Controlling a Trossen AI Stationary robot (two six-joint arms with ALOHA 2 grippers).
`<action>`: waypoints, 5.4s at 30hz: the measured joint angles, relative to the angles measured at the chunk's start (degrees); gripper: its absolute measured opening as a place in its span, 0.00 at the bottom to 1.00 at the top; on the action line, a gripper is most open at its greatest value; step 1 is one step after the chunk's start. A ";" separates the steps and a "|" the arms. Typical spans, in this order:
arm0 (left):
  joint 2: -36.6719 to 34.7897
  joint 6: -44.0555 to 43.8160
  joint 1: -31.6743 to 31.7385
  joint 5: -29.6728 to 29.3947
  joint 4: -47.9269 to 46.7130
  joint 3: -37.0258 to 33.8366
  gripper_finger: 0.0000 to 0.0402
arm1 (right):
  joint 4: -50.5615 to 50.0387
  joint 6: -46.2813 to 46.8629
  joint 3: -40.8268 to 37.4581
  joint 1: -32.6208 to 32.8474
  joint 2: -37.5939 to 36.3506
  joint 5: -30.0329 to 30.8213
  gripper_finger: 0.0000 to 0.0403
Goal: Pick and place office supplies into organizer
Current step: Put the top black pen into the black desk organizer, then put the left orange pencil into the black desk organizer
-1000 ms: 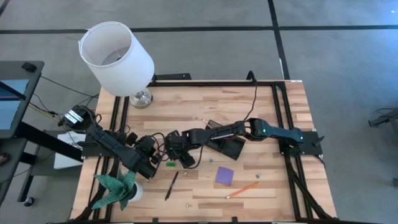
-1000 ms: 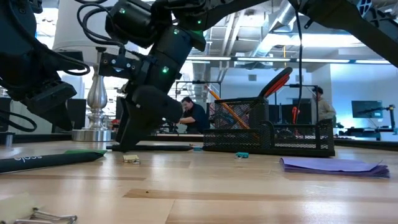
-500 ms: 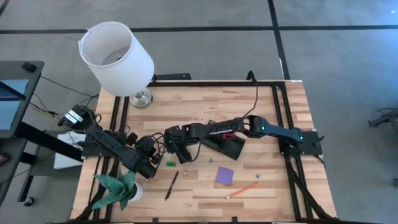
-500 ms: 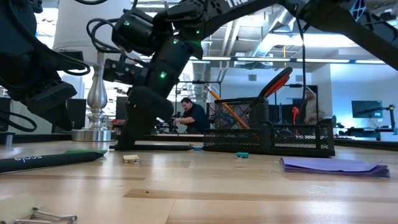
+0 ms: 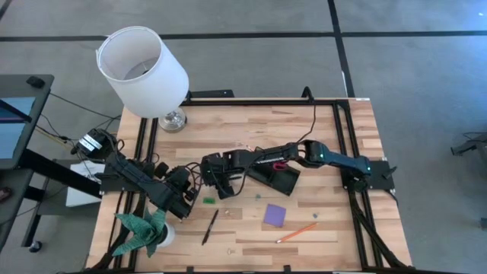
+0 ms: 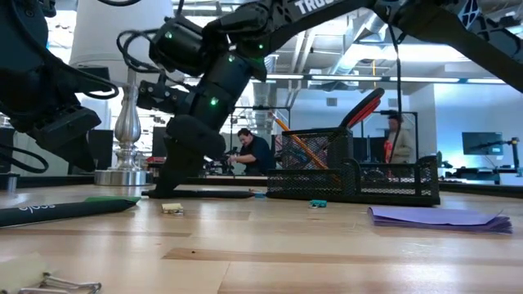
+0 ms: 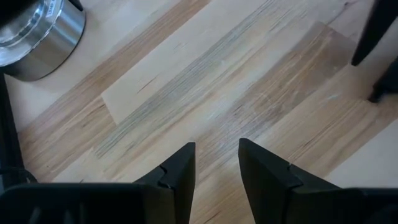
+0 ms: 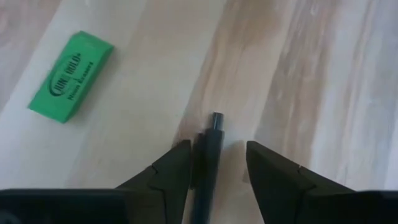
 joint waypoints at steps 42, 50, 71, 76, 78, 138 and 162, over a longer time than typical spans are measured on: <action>0.01 -0.04 0.00 -0.06 1.31 0.00 0.30 | 4.71 4.86 -2.28 -1.43 0.39 -5.19 0.02; 0.02 -0.03 -0.01 -0.04 1.29 0.00 0.30 | 3.83 5.04 -2.56 -1.37 -1.30 -5.53 0.01; 0.01 0.00 0.00 -0.04 1.27 0.00 0.30 | 7.66 1.55 -2.56 -0.88 -0.01 -5.50 0.48; 0.02 0.00 0.01 -0.04 1.27 0.00 0.30 | 10.43 2.93 -2.56 -0.27 0.10 -5.69 0.47; 0.02 0.00 0.00 -0.04 1.27 0.00 0.30 | 11.17 2.93 -2.56 -0.02 0.10 -5.71 0.46; 0.02 0.42 -0.02 -0.02 1.51 0.00 0.30 | 4.21 3.37 1.14 -1.95 0.23 -4.10 0.04; 0.02 0.42 0.00 -0.02 1.51 0.00 0.30 | -19.00 -4.60 3.85 -0.52 -0.49 17.47 0.45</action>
